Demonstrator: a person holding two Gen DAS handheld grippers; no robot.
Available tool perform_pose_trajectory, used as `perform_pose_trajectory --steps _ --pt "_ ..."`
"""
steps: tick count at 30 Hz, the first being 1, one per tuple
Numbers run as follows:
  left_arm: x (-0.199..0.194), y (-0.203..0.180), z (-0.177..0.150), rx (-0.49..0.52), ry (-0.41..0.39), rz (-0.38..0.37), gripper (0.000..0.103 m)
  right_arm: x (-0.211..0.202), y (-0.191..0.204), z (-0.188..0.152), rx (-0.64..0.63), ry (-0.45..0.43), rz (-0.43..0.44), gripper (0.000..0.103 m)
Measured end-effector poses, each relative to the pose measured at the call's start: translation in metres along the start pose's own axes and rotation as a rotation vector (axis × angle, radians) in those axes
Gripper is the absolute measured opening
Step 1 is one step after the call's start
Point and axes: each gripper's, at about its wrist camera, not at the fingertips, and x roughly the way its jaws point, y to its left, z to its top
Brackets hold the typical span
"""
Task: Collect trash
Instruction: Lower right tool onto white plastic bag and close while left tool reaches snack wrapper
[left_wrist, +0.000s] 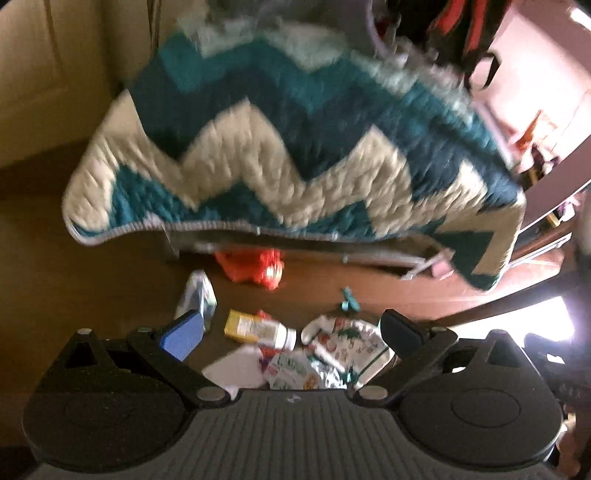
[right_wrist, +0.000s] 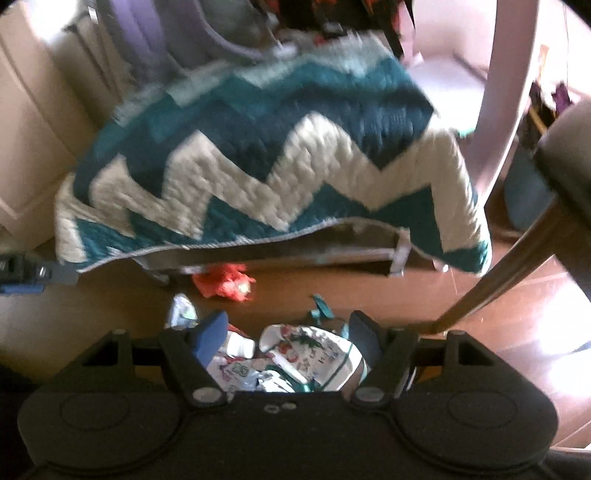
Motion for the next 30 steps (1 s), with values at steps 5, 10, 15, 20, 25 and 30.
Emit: perform_pose_trajectory --steps 5,10,15,20,25,30 --pt "0.066 -0.019 -0.032 0.088 0.152 0.034 0.103 0.076 -0.015 0.001 0.100 0.199 0.061 0.072" --pt "0.123 -0.039 -0.061 0.198 0.297 0.034 0.103 0.154 -0.018 -0.017 0.268 0.379 0.042 0.072" --pt "0.172 -0.052 -0.087 0.288 0.358 0.040 0.103 0.220 -0.013 -0.044 0.338 0.542 0.072 0.072" --pt "0.217 -0.047 -0.100 0.275 0.432 0.048 0.102 0.262 -0.017 -0.062 0.415 0.625 0.059 0.072" --pt "0.246 -0.042 -0.109 0.242 0.495 0.070 0.102 0.294 -0.016 -0.075 0.437 0.659 0.068 0.071" --pt "0.262 -0.043 -0.117 0.246 0.529 0.084 0.090 0.310 -0.016 -0.085 0.458 0.665 0.077 0.070"
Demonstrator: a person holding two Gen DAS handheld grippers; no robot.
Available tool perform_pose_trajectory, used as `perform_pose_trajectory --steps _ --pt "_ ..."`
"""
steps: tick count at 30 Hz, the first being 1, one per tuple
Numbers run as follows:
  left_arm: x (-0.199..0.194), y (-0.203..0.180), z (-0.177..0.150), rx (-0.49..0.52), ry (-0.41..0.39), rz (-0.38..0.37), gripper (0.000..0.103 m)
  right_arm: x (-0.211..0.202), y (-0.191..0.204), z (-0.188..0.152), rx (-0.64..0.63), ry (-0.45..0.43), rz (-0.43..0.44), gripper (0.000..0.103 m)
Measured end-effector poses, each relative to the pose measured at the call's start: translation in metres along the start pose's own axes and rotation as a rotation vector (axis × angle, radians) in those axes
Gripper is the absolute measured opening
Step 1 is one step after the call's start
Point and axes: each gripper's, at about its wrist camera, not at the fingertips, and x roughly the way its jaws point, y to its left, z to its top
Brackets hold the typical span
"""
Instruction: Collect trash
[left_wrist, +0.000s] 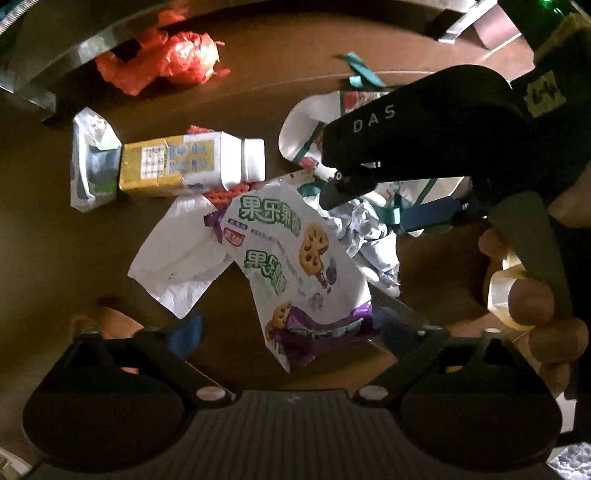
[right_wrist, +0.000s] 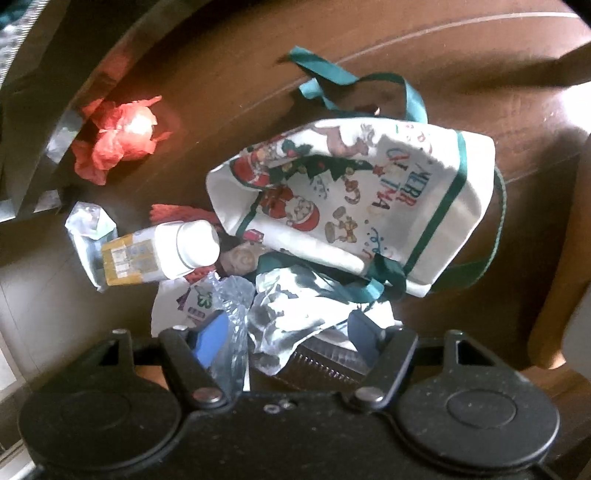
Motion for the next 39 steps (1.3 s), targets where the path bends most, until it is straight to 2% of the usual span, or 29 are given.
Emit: perform_pose_trajectory --steps 2,7,8,9,10,14,15,16,17,23,29,33,37,39 --pt "0.004 0.000 0.002 0.000 0.005 0.004 0.074 0.003 -0.002 0.001 0.005 0.002 0.003 0.069" --pt "0.011 0.003 0.008 -0.024 0.017 -0.001 0.053 0.009 -0.003 0.003 0.015 -0.003 0.017 0.064" --pt "0.013 0.004 0.008 -0.032 0.017 -0.003 0.045 0.011 -0.003 0.004 0.016 0.000 0.019 0.060" --pt "0.014 0.006 0.009 -0.044 0.021 -0.006 0.041 0.012 -0.003 0.004 0.018 0.006 0.008 0.033" --pt "0.015 0.008 0.009 -0.055 0.026 -0.007 0.040 0.013 -0.004 0.004 0.026 0.015 -0.010 0.023" --pt "0.020 0.012 0.011 -0.086 0.042 -0.021 0.037 0.014 -0.003 0.002 0.009 0.014 -0.010 0.021" --pt "0.020 0.013 0.011 -0.089 0.041 -0.023 0.036 0.013 -0.003 0.002 0.005 0.010 -0.013 0.015" --pt "0.019 0.013 0.012 -0.096 0.040 -0.025 0.029 0.011 -0.002 0.001 0.002 0.008 -0.021 0.011" --pt "0.019 0.014 0.013 -0.104 0.040 -0.029 0.007 0.009 -0.001 0.000 -0.006 0.008 -0.034 0.011" --pt "0.015 0.028 0.014 -0.174 0.075 -0.029 0.004 -0.018 0.006 -0.015 -0.047 -0.005 -0.102 0.006" --pt "-0.009 0.031 0.009 -0.184 0.058 -0.019 0.002 -0.070 0.011 -0.038 -0.072 -0.052 -0.111 0.006" --pt "-0.029 0.032 0.007 -0.172 0.007 -0.025 0.002 -0.123 0.019 -0.053 -0.135 -0.125 -0.084 0.006" --pt "-0.029 0.040 0.003 -0.211 0.040 -0.070 0.003 -0.177 0.025 -0.064 -0.245 -0.216 -0.066 0.006" --pt "-0.025 0.042 0.002 -0.228 0.055 -0.070 0.004 -0.190 0.022 -0.064 -0.257 -0.251 -0.052 0.006"
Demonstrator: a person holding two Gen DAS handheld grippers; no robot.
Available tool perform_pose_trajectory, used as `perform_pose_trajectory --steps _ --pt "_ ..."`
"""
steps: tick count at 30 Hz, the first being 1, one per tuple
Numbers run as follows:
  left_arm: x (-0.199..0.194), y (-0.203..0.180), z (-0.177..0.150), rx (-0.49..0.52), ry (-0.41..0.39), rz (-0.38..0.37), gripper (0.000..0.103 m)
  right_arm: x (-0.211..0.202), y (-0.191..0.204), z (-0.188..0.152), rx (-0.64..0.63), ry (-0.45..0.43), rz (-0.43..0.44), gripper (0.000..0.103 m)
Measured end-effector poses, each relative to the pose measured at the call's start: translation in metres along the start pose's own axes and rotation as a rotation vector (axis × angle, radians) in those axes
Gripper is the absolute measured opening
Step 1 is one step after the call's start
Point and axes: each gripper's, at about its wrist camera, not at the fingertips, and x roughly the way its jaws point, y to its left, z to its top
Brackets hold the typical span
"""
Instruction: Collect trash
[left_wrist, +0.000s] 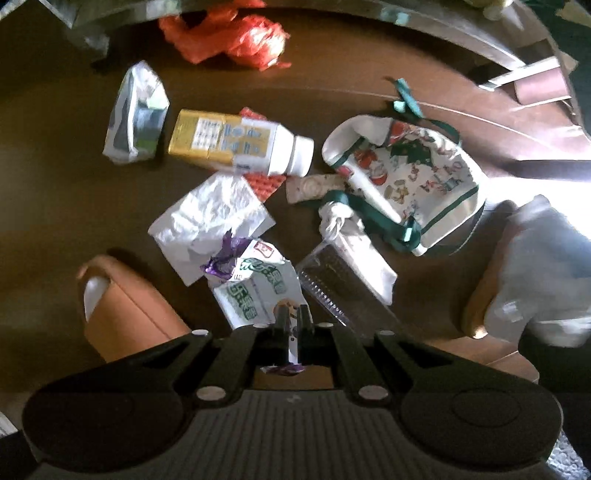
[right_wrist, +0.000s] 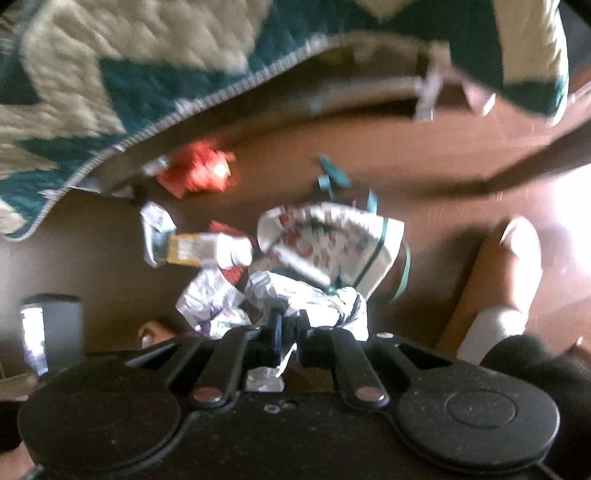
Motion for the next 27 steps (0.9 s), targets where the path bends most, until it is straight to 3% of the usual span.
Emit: perform_pose_trajectory --steps 3,4,5,7,11,15,27 --pt "0.014 0.006 0.003 -0.044 0.043 0.015 0.013 0.002 -0.011 0.010 0.084 -0.014 0.050 0.006" --pt "0.021 0.010 0.005 -0.072 0.064 0.024 0.028 0.005 -0.013 0.014 0.101 -0.014 0.064 0.006" --pt "0.028 0.013 0.007 -0.095 0.083 0.024 0.052 0.008 -0.011 0.018 0.104 -0.016 0.077 0.006" --pt "0.043 0.020 0.008 -0.119 0.112 0.022 0.085 0.007 -0.002 0.024 0.066 -0.026 0.099 0.006" --pt "0.079 0.020 0.002 -0.085 0.169 0.042 0.088 0.006 0.010 0.031 0.038 -0.027 0.147 0.006" --pt "0.125 -0.002 -0.024 0.108 0.290 0.117 0.088 0.009 0.013 0.035 0.060 -0.009 0.180 0.006" --pt "0.179 -0.002 -0.022 -0.006 0.312 0.072 0.088 0.025 0.011 0.034 0.079 0.042 0.165 0.007"
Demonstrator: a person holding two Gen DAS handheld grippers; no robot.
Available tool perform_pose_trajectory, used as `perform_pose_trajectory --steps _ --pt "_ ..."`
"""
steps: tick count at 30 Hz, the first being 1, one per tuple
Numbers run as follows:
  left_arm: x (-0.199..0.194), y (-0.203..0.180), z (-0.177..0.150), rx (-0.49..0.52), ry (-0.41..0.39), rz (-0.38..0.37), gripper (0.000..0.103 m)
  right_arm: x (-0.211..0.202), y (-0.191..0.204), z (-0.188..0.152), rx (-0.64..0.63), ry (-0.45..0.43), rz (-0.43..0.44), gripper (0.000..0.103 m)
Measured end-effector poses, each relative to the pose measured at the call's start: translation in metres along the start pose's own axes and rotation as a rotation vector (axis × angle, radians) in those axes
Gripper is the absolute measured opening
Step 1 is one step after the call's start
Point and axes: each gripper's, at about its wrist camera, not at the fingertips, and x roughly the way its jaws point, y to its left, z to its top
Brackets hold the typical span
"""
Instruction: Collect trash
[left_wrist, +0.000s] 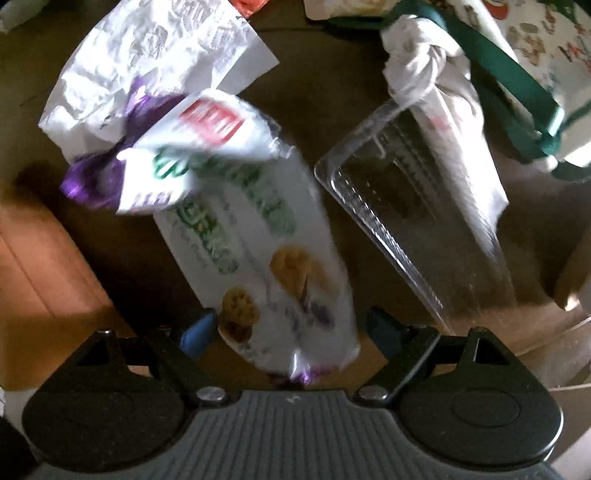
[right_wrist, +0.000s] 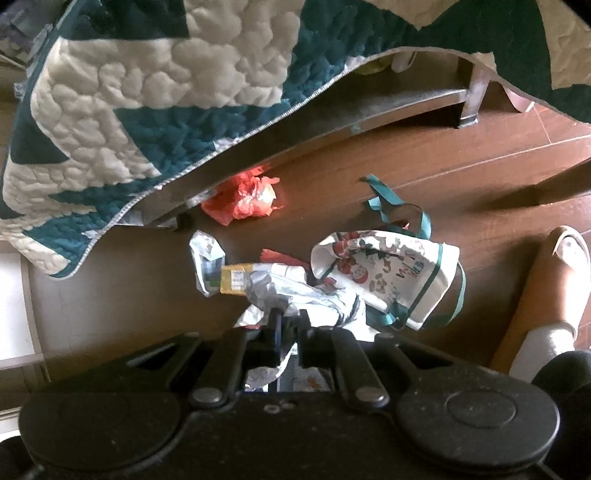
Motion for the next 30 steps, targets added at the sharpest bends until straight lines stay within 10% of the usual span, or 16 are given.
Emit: perform_pose_trajectory --steps 3,14,30 --pt "0.007 0.000 0.004 -0.011 0.007 -0.003 0.087 0.000 0.000 0.001 0.000 -0.003 -0.006 0.007" --pt "0.002 0.026 -0.004 -0.058 0.012 0.013 0.006 0.001 0.000 0.001 -0.020 -0.026 -0.040 0.007" --pt "-0.161 0.035 -0.037 -0.059 -0.223 -0.032 0.004 -0.028 0.008 -0.009 -0.031 -0.110 0.029 0.007"
